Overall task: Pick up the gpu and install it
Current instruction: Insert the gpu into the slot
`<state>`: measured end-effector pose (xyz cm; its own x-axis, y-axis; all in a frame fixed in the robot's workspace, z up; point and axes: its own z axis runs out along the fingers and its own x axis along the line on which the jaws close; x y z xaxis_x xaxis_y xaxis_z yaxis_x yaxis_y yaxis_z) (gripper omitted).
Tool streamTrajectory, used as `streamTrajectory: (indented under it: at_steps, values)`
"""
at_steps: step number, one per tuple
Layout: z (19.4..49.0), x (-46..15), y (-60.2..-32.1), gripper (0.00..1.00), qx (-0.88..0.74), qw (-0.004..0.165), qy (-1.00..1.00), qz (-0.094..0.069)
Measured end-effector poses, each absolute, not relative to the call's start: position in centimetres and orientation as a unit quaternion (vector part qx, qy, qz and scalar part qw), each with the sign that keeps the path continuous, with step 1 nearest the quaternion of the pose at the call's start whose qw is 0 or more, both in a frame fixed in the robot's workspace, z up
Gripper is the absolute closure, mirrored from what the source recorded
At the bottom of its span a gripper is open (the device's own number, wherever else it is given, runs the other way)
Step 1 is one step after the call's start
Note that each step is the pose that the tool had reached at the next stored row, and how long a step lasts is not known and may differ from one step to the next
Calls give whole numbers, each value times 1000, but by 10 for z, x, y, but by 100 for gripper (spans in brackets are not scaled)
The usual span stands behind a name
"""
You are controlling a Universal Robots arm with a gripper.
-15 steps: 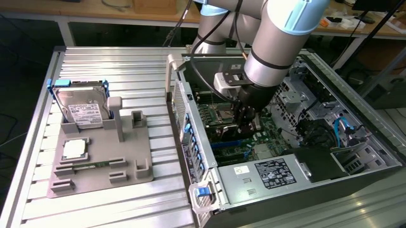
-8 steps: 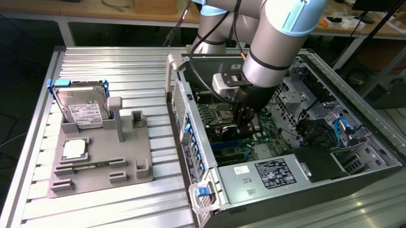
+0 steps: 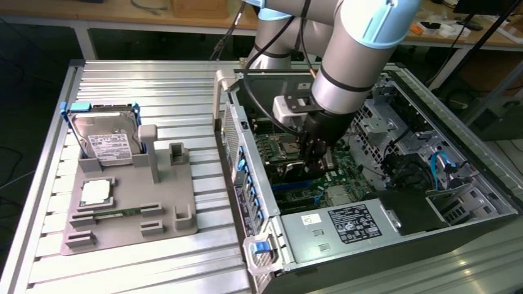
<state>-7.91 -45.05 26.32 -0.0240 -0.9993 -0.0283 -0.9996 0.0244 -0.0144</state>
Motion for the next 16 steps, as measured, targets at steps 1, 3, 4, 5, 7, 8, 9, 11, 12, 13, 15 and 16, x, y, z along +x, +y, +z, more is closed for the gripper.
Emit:
streamTrajectory:
  at_steps: [1, 3, 4, 5, 7, 8, 9, 11, 12, 13, 15, 16]
  values:
    - [263, -79, -451, 73, -698, 15, 716, 5]
    - [263, -79, -451, 73, -698, 15, 716, 5]
    - [262, -79, -451, 73, -698, 15, 716, 5]
    - [262, -79, -451, 73, -698, 15, 716, 5]
    - [262, -79, -451, 73, -698, 15, 715, 5]
    - [261, -79, -451, 73, -698, 16, 716, 5]
    - [261, -79, -451, 73, -698, 16, 715, 5]
    - [261, -79, -451, 73, -698, 16, 716, 5]
    - [261, -80, -451, 73, -698, 16, 715, 5]
    - [261, -80, -451, 73, -698, 16, 716, 5]
    - [261, -80, -452, 73, -698, 16, 716, 6]
    - [261, -80, -452, 73, -698, 16, 715, 6]
